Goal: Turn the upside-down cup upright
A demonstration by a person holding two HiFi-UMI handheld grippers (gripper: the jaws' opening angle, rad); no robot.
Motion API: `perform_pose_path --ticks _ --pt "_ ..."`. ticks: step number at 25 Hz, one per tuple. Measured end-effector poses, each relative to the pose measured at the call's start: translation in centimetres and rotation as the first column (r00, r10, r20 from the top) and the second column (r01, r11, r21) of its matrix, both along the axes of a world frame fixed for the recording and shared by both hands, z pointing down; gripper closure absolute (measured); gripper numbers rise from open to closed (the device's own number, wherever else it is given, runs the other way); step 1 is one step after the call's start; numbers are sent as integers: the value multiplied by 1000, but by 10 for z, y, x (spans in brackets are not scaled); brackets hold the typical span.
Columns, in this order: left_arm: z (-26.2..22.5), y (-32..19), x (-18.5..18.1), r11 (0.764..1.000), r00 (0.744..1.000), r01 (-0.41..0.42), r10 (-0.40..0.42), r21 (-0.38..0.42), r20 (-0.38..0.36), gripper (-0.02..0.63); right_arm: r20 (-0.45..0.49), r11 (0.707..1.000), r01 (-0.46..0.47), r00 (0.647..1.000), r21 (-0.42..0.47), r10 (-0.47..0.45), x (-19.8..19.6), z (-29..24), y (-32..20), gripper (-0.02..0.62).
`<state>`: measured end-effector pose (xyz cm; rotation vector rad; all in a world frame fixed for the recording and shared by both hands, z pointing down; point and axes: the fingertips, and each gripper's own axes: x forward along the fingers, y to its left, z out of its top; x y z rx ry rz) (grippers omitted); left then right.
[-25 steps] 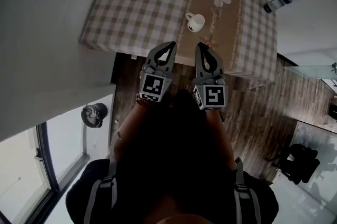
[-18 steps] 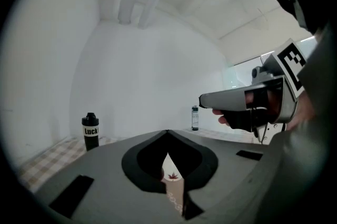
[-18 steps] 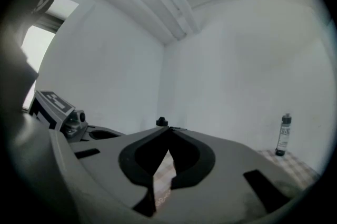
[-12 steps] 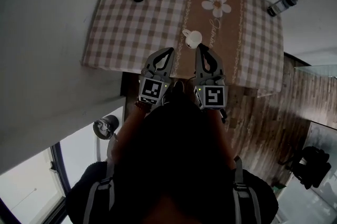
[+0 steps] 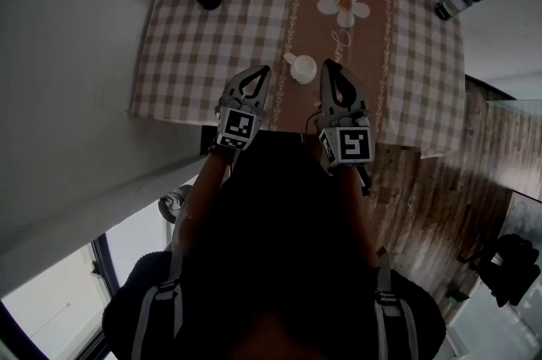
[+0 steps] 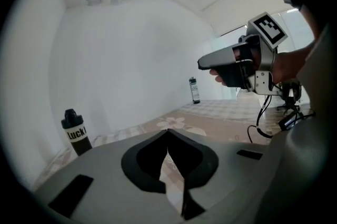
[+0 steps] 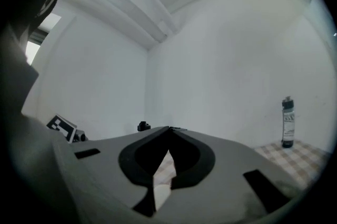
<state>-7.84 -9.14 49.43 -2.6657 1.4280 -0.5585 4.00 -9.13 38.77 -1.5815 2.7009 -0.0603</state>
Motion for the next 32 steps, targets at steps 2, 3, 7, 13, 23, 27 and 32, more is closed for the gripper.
perform_pose_path --ticks 2,3,7,13,23,27,32 --pt "15 -7 4 999 1000 -21 20 -28 -10 590 4 1000 14 1000 -18 -14 -5 5 -1 589" --pt "23 -11 6 999 999 -30 30 -41 -18 583 2 999 21 1000 -24 -21 -8 7 -2 589" --pt "54 -29 14 993 997 -59 53 -104 -59 577 -12 999 17 1000 -42 -18 -16 15 -11 589" --pt "103 -52 18 979 995 -87 77 -182 -63 526 -65 998 5 998 -67 -9 -20 21 -27 589" --pt "114 -60 26 971 988 -144 131 -188 -81 525 -85 994 24 996 -105 -33 -38 40 -35 589" --pt "120 -64 29 968 988 -148 134 -202 -79 525 -81 994 32 996 -107 -41 -43 42 -36 589" --pt "126 -71 38 964 988 -149 136 -220 -74 525 -79 993 39 996 -114 -48 -41 46 -35 589"
